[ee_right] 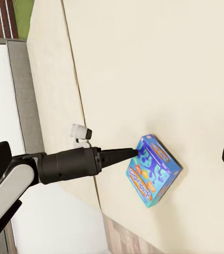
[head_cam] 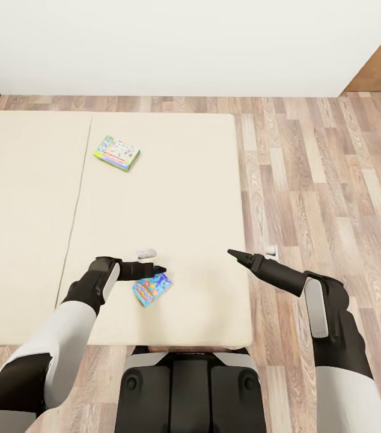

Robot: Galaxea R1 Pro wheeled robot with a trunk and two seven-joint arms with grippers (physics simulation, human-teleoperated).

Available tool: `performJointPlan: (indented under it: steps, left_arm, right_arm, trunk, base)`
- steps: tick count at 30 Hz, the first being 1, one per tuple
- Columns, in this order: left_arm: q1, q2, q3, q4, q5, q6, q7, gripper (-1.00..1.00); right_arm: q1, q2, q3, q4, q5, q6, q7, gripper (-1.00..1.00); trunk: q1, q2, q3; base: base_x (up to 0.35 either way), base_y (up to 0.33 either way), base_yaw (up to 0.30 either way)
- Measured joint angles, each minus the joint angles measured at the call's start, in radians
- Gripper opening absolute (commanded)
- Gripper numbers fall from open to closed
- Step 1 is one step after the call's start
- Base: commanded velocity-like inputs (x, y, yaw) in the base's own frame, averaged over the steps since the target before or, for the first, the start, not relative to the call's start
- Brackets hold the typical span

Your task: Put all the toys in the child's room - the three board games (two on the bed and one on the table), the two jigsaw puzzles on the table, and the tennis ball on the table - inside the toy box on the table in the child's room.

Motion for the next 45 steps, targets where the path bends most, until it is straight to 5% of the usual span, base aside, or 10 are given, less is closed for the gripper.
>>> performJointPlan:
  steps: [27, 45]
  left_arm:
    - [0.000, 0.012, 0.004, -0.001, -0.003, 0.004, -0.002, 1.00]
    - [-0.008, 0.085, 0.008, -0.002, -0.003, 0.107, -0.002, 1.00]
  right_arm:
    - [0.000, -0.001, -0.001, 0.000, 0.001, 0.000, -0.001, 1.00]
    - [-0.003, 0.000, -0.001, 0.019, 0.003, 0.000, -0.003, 1.00]
  trunk:
    - [0.000, 0.000, 0.000]
    - [0.000, 0.000, 0.000]
  base:
    - [0.000, -0.030, 0.000]
    - [0.000, 0.000, 0.000]
